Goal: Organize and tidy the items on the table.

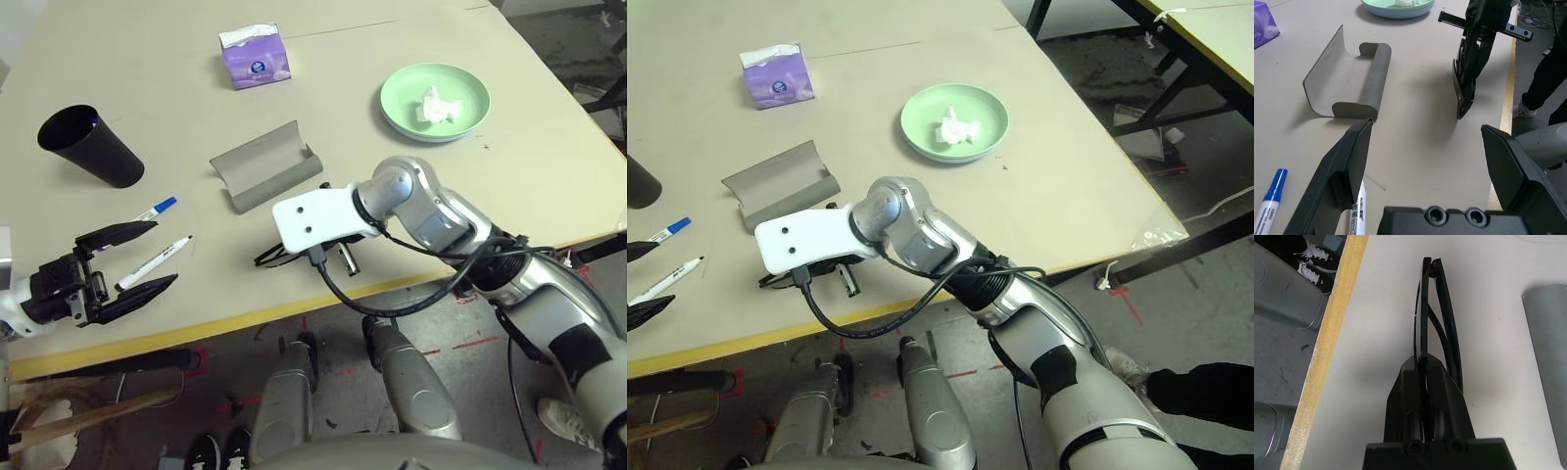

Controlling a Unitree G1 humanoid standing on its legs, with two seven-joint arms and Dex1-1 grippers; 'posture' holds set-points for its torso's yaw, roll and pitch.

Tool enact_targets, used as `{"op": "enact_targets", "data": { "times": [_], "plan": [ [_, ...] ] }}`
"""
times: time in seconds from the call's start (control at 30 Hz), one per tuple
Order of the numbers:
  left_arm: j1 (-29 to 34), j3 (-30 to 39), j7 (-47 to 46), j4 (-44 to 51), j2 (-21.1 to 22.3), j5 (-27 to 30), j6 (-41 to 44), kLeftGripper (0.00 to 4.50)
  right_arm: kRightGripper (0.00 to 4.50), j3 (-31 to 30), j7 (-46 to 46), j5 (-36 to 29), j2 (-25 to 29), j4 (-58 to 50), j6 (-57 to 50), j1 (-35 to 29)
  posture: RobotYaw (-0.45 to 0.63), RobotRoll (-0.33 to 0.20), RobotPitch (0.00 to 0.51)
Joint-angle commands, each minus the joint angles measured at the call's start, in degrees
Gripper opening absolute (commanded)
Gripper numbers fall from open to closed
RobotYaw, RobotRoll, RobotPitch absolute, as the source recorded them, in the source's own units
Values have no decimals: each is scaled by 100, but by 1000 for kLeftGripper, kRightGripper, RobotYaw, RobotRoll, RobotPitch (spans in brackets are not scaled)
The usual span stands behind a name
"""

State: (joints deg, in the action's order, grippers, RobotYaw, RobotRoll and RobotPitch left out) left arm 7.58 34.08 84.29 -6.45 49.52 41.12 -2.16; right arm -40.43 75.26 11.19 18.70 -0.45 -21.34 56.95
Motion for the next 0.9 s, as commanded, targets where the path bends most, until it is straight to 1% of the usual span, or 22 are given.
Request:
{"op": "enact_targets", "data": {
  "times": [0.03,0.17,0.23,0.43,0.6,0.7,0.9],
  "plan": [
    [54,104,4,73,-16,22,39,4500,12,-125,49,72,57,63,-86,-145,-123,0,291],
    [36,49,-33,109,-49,13,51,4500,12,-68,99,8,65,81,-153,-116,-128,0,293],
    [32,25,-46,121,-67,6,55,4500,12,-7,227,-59,98,193,-158,0,-131,0,293],
    [4,-31,-71,138,-116,-27,64,4500,12,212,794,-314,121,1061,59,782,-134,0,295],
    [9,-67,-114,235,-167,-28,101,4500,12,332,1152,-385,-134,2457,609,1693,-133,0,299],
    [20,-73,-135,275,-176,-24,128,4500,12,436,1248,-382,-467,3397,1050,2254,-133,0,300],
    [23,-93,-183,318,-201,-32,146,4500,12,659,1262,-285,-1061,4831,1787,3037,-125,0,299]
  ]
}}
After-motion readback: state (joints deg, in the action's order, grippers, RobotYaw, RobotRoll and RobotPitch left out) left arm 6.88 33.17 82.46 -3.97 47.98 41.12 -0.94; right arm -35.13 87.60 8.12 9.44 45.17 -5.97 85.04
